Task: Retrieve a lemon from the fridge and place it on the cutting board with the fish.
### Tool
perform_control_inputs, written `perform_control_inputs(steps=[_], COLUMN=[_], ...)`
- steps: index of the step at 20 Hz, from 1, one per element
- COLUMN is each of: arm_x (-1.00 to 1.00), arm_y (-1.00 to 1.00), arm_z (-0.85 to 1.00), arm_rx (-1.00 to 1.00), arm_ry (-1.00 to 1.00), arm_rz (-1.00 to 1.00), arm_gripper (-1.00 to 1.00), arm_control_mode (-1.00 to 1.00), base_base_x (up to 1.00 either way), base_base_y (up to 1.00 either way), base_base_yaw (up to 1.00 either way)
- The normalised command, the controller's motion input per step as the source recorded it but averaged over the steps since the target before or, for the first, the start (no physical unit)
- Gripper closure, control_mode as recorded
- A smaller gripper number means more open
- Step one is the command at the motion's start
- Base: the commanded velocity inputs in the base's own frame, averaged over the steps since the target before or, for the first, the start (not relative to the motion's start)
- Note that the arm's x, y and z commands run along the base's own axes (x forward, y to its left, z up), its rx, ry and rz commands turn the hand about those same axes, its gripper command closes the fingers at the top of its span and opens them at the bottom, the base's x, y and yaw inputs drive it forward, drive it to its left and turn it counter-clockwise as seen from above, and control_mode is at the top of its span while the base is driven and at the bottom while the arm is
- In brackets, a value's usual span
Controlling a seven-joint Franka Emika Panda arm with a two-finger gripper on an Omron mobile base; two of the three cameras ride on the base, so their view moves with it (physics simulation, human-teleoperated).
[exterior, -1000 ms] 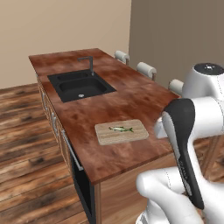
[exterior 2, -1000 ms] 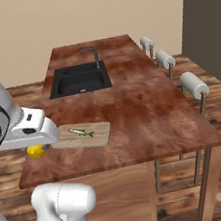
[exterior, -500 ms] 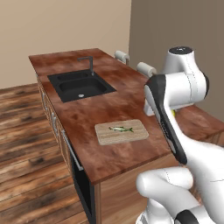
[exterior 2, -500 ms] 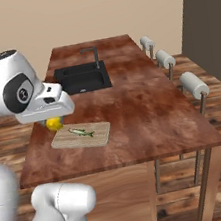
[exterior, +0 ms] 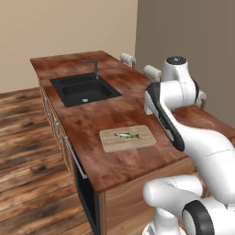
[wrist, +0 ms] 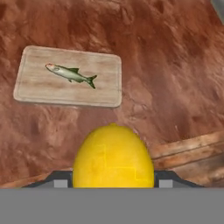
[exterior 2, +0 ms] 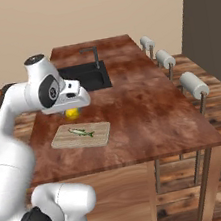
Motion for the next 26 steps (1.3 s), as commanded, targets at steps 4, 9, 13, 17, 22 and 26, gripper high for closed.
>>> perform_control_inputs(steps=[4, 9, 13, 17, 22, 26], arm_x=[0.86, 0.78, 0.6, 0.47, 0.49, 0.37], arm_y=[0.01, 0.0, 0.0, 0.0, -0.07, -0.02], arm_z=[-0.42, -0.33, -0.23, -0.16, -0.15, -0.29], arm_rx=[0.0, 0.0, 0.04, 0.18, 0.24, 0.12], arm_ry=[-0.05, 0.07, 0.15, 0.06, 0.12, 0.01], arm_rz=[-0.03, -0.33, -0.47, -0.35, -0.22, -0.1], arm_gripper=[1.0, 1.0, 1.0, 1.0, 1.0, 1.0], arm_control_mode=[-1.0, -1.0, -1.0, -1.0, -1.0, -1.0], base_base_x=[0.0, 0.0, 0.0, 0.0, 0.0, 0.0], base_base_y=[0.0, 0.0, 0.0, 0.0, 0.0, 0.0], base_base_yaw=[0.0, 0.0, 0.0, 0.0, 0.0, 0.0])
